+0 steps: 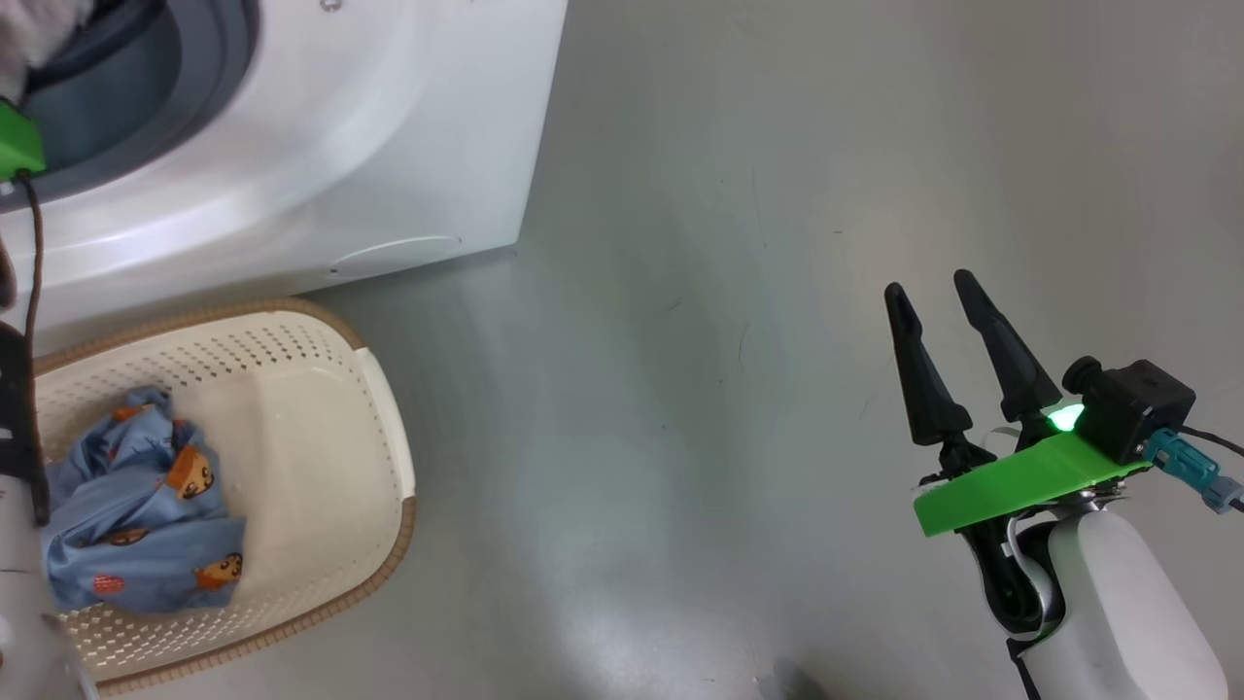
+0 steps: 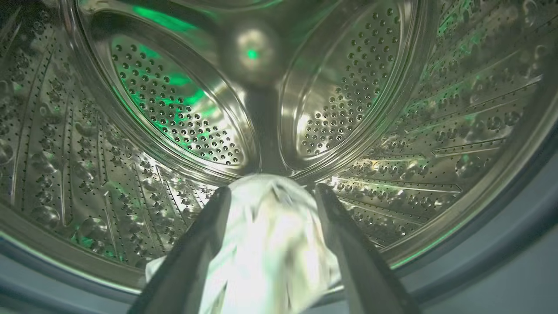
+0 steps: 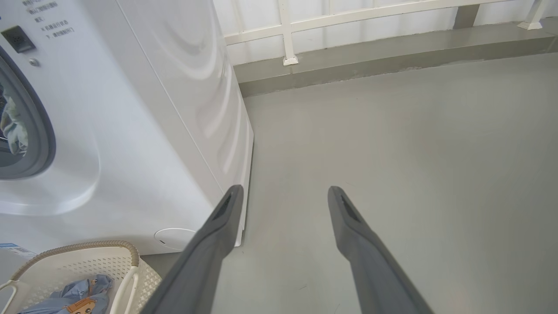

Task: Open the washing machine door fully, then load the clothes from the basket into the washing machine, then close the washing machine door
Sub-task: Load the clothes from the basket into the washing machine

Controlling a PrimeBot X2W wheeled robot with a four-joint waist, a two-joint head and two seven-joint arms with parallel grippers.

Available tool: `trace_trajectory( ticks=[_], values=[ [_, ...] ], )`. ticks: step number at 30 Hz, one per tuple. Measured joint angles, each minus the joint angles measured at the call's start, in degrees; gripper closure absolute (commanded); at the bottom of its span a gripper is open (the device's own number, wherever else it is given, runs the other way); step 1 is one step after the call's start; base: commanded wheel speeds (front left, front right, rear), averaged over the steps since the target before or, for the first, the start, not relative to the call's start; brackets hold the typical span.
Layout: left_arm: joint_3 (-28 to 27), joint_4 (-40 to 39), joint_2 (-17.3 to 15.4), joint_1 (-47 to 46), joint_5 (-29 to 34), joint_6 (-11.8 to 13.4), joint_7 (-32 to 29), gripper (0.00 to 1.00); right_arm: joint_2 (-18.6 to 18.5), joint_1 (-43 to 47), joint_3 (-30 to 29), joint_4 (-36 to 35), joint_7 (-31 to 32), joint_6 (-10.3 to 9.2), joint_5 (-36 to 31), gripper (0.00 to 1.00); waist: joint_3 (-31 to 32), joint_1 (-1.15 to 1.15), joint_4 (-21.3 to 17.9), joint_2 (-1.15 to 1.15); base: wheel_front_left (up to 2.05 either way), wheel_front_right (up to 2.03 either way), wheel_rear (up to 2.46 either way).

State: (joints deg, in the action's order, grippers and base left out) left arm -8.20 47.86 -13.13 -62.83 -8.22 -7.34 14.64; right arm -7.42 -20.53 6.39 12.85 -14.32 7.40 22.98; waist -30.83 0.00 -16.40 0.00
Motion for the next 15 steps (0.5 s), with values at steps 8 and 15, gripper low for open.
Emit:
trace_trajectory(
  ticks=[8,15],
  values=[
    [-1.25,-0.57,0.55,1.45,0.35,0.00,0.00,0.00,-0.02,0.00,-0.20,-0.01,0.00,0.00,0.00,0.00,0.51,0.00,0.90,0.00,0.00,0.00,0.00],
    [-1.54,-3.98,2.71,6.93,0.37,0.00,0.00,0.00,-0.35,0.01,-0.52,0.18,0.00,0.00,-0.01,0.00,1.84,0.00,2.20,0.00,0.00,0.00,0.00]
  ],
)
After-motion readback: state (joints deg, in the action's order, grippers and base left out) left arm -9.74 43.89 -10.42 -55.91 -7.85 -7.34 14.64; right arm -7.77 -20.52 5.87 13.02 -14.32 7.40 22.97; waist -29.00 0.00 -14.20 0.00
